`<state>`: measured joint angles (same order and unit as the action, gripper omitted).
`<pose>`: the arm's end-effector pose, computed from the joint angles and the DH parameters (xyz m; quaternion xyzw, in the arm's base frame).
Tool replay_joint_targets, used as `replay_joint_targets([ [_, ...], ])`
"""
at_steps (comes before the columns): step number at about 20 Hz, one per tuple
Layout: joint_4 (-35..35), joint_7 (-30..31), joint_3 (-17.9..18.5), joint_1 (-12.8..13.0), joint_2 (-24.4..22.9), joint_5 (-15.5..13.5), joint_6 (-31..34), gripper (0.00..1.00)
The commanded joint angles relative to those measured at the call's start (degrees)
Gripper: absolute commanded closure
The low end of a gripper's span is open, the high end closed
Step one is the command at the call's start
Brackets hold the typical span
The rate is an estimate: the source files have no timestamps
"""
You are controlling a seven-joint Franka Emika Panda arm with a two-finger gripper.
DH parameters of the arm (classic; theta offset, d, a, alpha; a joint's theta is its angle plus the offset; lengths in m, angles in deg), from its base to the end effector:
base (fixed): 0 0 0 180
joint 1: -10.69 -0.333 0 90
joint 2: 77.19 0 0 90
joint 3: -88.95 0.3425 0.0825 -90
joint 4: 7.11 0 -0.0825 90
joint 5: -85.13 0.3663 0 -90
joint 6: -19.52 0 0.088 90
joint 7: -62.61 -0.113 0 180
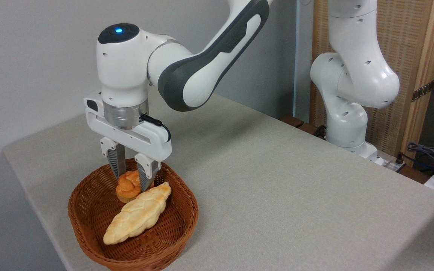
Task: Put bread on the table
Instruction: 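Close the gripper fingers around the small orange bun, then lift the orange bun out of the basket and carry it beside the basket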
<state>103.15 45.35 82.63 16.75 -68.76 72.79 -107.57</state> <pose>0.5816 -0.1330 0.4587 0.9730 -0.1959 0.0770 0.0950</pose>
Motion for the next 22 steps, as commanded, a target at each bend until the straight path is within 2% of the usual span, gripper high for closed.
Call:
replay_joint_targets([
  [1,-0.13,-1.37,0.52,-0.18,-0.52,-2.76,-1.40,0.62],
  [7,-0.48,-1.29,1.40,-0.18,-0.87,-4.53,-1.31,0.64],
  [10,-1.97,-1.02,2.79,-0.18,-1.57,-6.98,-0.79,0.63],
  [12,-2.24,-1.11,3.85,-0.18,-3.23,-7.69,0.00,0.63],
  [15,-2.15,-2.24,5.43,-0.18,-6.92,-6.99,4.38,0.63],
  [18,-1.89,-14.08,7.10,-0.09,-11.49,-6.73,14.65,0.62],
  [20,-1.54,-19.89,8.69,0.00,-14.57,-6.12,21.42,0.62],
  [22,-1.36,-24.38,8.69,0.09,-16.94,-0.95,26.70,0.58],
])
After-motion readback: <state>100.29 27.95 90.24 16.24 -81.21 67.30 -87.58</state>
